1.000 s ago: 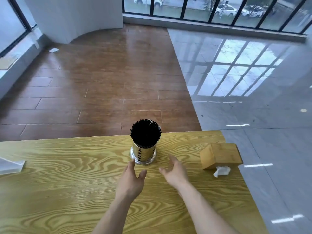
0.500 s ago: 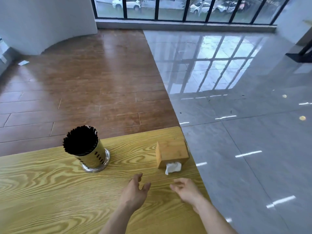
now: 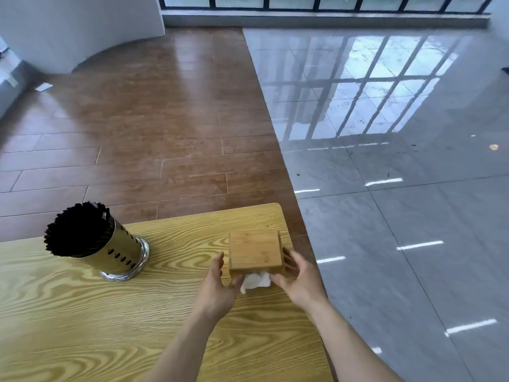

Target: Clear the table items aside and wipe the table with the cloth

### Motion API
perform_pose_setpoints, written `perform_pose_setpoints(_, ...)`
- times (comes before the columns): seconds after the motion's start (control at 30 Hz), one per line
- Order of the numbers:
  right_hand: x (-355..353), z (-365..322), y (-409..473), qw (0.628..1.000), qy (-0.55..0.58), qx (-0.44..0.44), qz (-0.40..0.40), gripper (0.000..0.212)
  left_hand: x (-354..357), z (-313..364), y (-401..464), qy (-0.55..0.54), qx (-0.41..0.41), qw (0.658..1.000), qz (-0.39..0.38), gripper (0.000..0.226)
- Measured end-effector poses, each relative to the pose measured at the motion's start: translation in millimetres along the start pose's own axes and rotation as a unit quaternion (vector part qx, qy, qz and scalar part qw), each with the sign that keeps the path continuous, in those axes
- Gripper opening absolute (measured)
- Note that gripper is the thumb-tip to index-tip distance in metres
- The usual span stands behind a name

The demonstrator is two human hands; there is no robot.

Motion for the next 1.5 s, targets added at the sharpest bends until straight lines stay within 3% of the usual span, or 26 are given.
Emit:
perform_pose_setpoints(0.2,2,-13,12,0.999,0.036,-0.025,0.004,0.065,5,6,6,-0.051,0.008,0.999,0.009,0.059)
perform_pose_setpoints(0.33,-7,-27,26,0.997,0.045,-0.043,0.034,0.043,-3,23,12,-0.091,0.007,0.994,0.051,0.042)
perform_pose_setpoints(0.5,-13,-43,50,0.994,0.077,-0.045,0.069,0.038,-15,46,24,-0.122,0.007,0.989,0.080,0.035)
perform_pose_setpoints(0.73,-3,-40,67,0.994,0.078,-0.026,0.069,0.034,-11,41,42,-0.130,-0.017,0.989,0.067,0.040)
perform_pose_setpoints(1.23,17,-33,59,0.996,0.075,-0.020,0.038,0.056,4,36,44,-0.164,-0.014,0.986,0.013,0.053)
perform_pose_setpoints(1.5,19,-40,42,0.997,0.066,-0.012,0.033,0.065,11,31,38,-0.151,0.007,0.988,-0.043,0.070)
Point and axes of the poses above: each hand's wrist, its own y-axis towards the middle knuckle, its own x-axis out of the palm, z = x × y, the point moved 6 cm from there along y, towards the middle knuckle, and after that the axes turned 10 degrees about -x, right-handed, at the moved point
